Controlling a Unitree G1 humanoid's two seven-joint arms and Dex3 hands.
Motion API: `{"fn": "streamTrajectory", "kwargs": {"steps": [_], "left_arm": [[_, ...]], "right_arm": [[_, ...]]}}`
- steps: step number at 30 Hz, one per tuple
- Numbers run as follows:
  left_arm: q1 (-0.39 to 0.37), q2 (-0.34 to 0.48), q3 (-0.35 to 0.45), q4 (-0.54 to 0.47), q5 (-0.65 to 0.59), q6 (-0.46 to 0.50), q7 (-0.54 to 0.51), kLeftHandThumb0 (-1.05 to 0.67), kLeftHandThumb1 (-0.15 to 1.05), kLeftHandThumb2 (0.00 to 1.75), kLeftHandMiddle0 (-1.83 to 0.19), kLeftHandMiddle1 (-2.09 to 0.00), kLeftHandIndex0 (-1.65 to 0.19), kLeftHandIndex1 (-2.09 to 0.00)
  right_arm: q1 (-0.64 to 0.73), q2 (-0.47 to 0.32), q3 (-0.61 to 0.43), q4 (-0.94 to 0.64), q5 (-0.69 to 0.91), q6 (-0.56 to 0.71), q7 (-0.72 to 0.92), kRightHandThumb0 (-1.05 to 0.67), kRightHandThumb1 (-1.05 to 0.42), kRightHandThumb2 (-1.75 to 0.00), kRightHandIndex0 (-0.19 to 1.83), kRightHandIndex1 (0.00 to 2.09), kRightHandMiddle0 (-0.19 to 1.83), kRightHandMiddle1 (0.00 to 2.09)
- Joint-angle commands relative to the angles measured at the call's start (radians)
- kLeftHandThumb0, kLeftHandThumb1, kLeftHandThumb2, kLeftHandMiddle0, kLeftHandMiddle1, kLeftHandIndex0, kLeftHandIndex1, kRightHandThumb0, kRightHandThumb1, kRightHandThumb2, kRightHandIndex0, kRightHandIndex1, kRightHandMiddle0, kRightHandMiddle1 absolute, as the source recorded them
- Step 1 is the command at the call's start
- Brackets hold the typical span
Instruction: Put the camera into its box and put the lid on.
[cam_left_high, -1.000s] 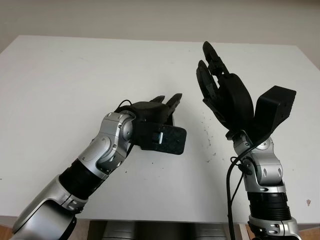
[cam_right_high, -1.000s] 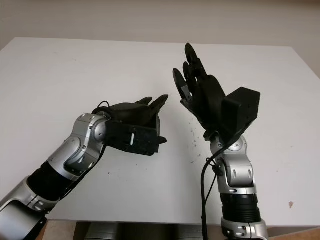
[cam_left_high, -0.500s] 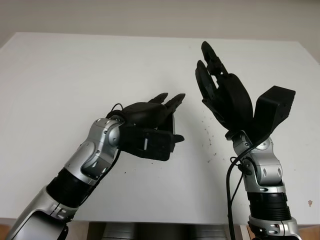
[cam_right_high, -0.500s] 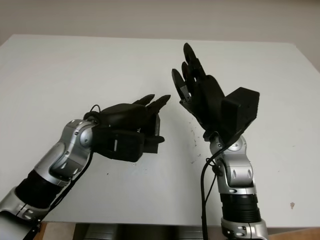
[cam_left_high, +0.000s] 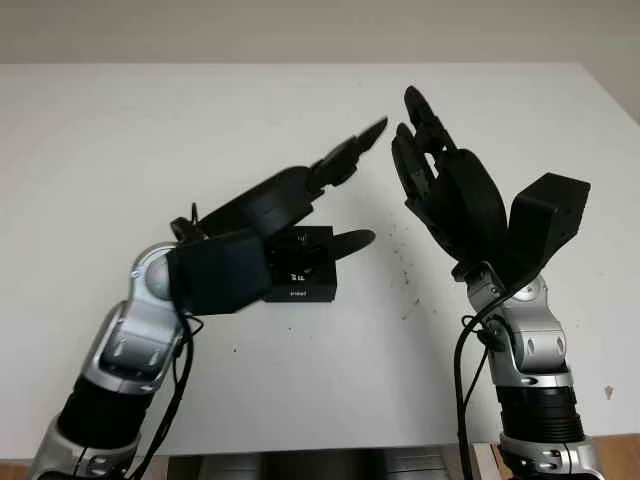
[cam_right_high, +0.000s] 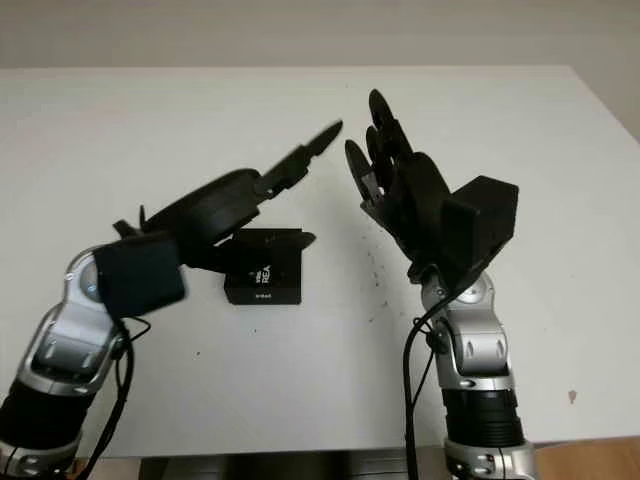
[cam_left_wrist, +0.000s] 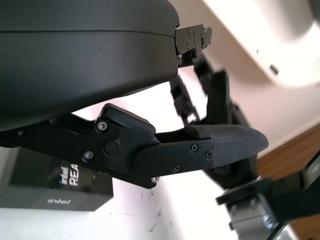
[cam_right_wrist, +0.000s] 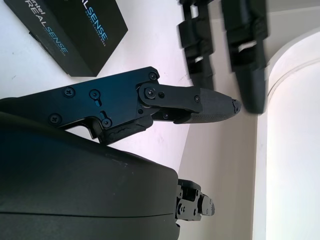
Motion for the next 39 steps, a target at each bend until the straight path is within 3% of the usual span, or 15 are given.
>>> {"fn": "streamTrajectory", "kwargs": {"steps": [1, 11, 16, 24, 30, 39], "left_arm": [[0.019, 0.007, 0.034, -0.019, -0.028, -0.024, 0.018, -0.84, 1.05, 0.55, 0.19, 0.0, 0.19, 0.0], [0.01, 0.065, 0.129, 0.128, 0.045, -0.18, 0.188, -0.81, 1.05, 0.54, 0.19, 0.0, 0.19, 0.0], [0.016, 0.027, 0.197, 0.137, -0.041, -0.076, 0.246, -0.8, 1.05, 0.6, 0.19, 0.0, 0.19, 0.0], [0.055, -0.117, 0.329, 0.184, -0.28, 0.001, 0.36, -0.82, 1.05, 0.61, 0.19, 0.0, 0.19, 0.0], [0.037, -0.135, 0.388, 0.31, -0.361, -0.067, 0.369, -0.82, 1.05, 0.64, 0.19, 0.0, 0.19, 0.0], [0.03, -0.135, 0.38, 0.427, -0.388, -0.132, 0.331, -0.84, 1.05, 0.61, 0.19, 0.0, 0.19, 0.0]], "right_arm": [[0.001, -0.009, 0.002, -0.025, 0.001, 0.001, 0.007, -0.67, -1.05, -0.47, -0.13, 0.05, -0.1, 0.05], [-0.002, -0.024, -0.013, -0.01, 0.012, -0.013, 0.033, -0.63, -1.05, -0.48, -0.14, 0.05, -0.11, 0.05], [-0.016, -0.025, -0.02, 0.02, 0.014, -0.041, 0.039, -0.64, -1.05, -0.49, -0.14, 0.05, -0.11, 0.05], [-0.034, -0.007, -0.02, 0.087, -0.016, -0.094, -0.002, -0.64, -1.05, -0.58, -0.18, 0.03, -0.17, 0.02], [-0.055, 0.026, -0.018, 0.168, -0.042, -0.127, -0.066, -0.67, -1.05, -0.65, -0.19, 0.0, -0.19, 0.0], [-0.062, 0.031, -0.015, 0.234, -0.062, -0.162, -0.074, -0.71, -1.05, -0.67, -0.19, 0.0, -0.19, 0.0]]}}
